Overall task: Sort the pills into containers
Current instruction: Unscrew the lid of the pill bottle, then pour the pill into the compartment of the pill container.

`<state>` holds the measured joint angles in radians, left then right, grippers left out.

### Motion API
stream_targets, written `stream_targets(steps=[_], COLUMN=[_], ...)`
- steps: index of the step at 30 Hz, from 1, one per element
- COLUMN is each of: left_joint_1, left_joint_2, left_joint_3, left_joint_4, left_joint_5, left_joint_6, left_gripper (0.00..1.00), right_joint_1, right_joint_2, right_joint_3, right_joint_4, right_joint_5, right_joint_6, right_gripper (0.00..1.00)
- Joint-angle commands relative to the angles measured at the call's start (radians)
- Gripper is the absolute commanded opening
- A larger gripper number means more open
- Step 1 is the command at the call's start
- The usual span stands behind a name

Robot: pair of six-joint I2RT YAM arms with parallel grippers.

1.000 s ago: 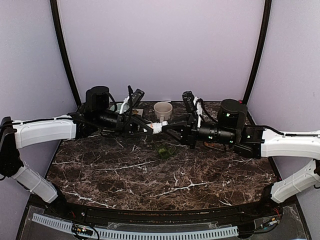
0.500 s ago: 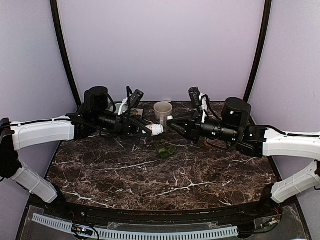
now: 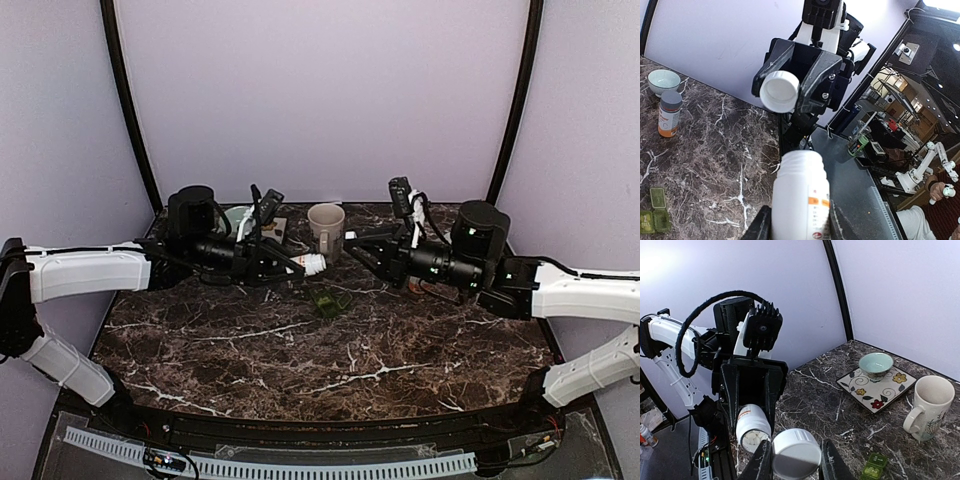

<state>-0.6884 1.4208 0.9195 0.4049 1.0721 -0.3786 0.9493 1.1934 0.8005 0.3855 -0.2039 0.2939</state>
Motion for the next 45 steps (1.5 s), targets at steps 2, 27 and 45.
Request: stream_targets(steps=[2,27,45], left_joint_1=[-0.003,-0.003,0.01], left_joint_2=[-0.019,0.191,0.358], left_joint_3=[-0.057,-0.151,-0.123], left_joint_4=[0.118,0.306,0.351], left_joint_5=[-0.068,-0.201,-0.256], left_joint_6=[-0.005,0.012,0.071], left_gripper=[0.0,0.0,0.0], right_joint_1=[-0.007,-0.007,-0.007], right_joint_2=[-0.04,-0.105,-0.137], right_joint_3=[-0.033,-0.167,-0.206], right_joint_4=[0.037,0.085,0.088], right_joint_5=[0.072,0.192,0.202], right_joint_6=[0.014,0.037,0.039], right_gripper=[0.11,0.11,0.11])
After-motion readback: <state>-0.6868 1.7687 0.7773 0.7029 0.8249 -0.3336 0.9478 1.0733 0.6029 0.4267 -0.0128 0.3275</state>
